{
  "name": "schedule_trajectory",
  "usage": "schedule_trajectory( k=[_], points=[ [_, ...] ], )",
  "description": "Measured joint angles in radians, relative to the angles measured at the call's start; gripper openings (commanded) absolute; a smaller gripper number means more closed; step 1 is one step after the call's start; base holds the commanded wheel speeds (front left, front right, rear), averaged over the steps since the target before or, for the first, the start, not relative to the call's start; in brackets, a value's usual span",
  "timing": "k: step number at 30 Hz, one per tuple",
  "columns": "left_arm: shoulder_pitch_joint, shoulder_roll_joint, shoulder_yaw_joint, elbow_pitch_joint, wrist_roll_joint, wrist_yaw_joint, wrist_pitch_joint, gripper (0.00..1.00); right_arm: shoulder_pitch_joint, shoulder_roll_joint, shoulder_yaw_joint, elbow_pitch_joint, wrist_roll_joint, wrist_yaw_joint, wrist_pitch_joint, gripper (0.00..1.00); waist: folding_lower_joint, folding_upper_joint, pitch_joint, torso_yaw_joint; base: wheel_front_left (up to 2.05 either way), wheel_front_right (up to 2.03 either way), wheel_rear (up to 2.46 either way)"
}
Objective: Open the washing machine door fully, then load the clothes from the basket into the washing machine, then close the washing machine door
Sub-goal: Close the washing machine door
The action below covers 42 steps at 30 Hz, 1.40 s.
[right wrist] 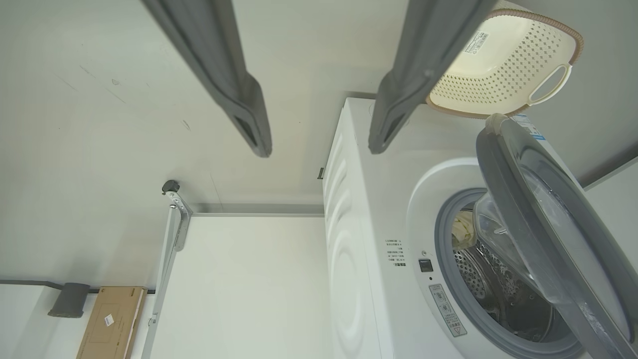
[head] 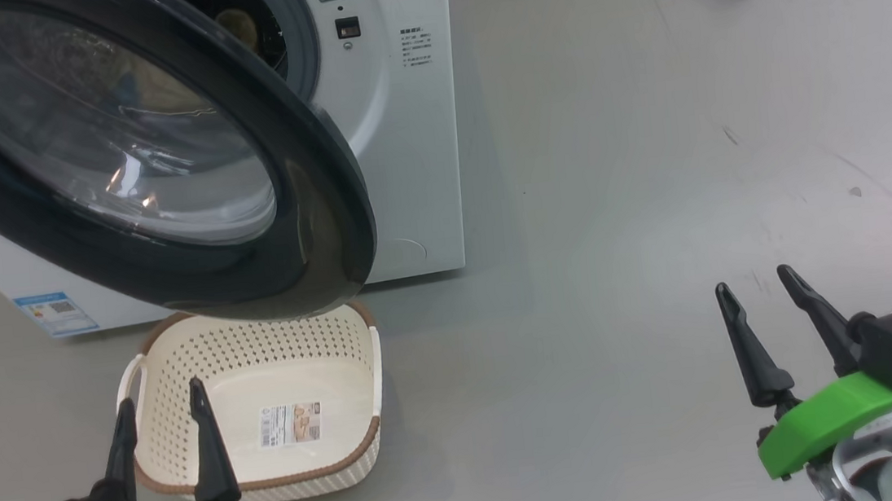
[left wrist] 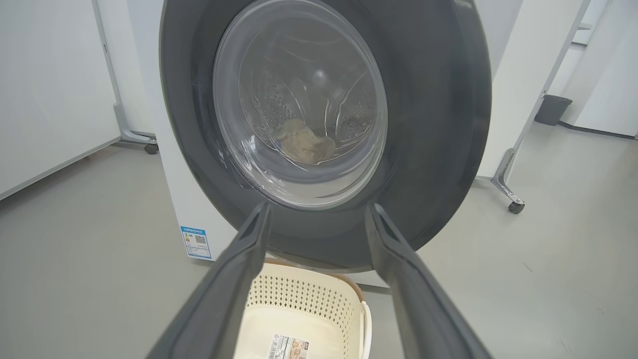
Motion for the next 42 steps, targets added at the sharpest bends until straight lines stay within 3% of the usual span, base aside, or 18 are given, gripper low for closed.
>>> schedule_trajectory(
  k=[33, 34, 36, 37, 42],
  points=[
    [0.013, 0.012, -0.017, -0.014, -0.009, 0.012, 0.006, 1.0, 0.008, 0.0, 0.005, -0.007, 0.0, 0.0, 0.007, 1.0, 0.0, 0.0, 0.002, 0.007, 0.0, 0.0, 0.0],
    [0.013, 0.013, -0.018, -0.014, -0.009, 0.012, 0.006, 1.0, 0.008, 0.0, 0.005, -0.007, 0.0, 0.0, 0.007, 0.87, 0.0001, 0.0, 0.004, 0.008, 0.0, 0.0, 0.0],
    [0.011, 0.013, -0.021, -0.014, -0.009, 0.012, 0.006, 1.0, 0.008, 0.0, 0.004, -0.007, 0.001, 0.0, 0.007, 0.33, 0.0001, 0.0, 0.006, 0.011, 0.0, 0.0, 0.0],
    [0.01, 0.013, -0.023, -0.014, -0.009, 0.012, 0.006, 1.0, 0.008, 0.0, 0.004, -0.007, 0.002, 0.0, 0.007, 0.0, 0.0001, 0.0, 0.007, 0.013, 0.0, 0.0, 0.0],
    [0.003, 0.016, -0.03, -0.012, -0.009, 0.011, 0.006, 1.0, 0.003, 0.0, 0.006, -0.001, 0.002, 0.0, 0.007, 0.0, 0.0001, 0.0, 0.015, 0.031, 0.0, 0.0, 0.0]
  ],
)
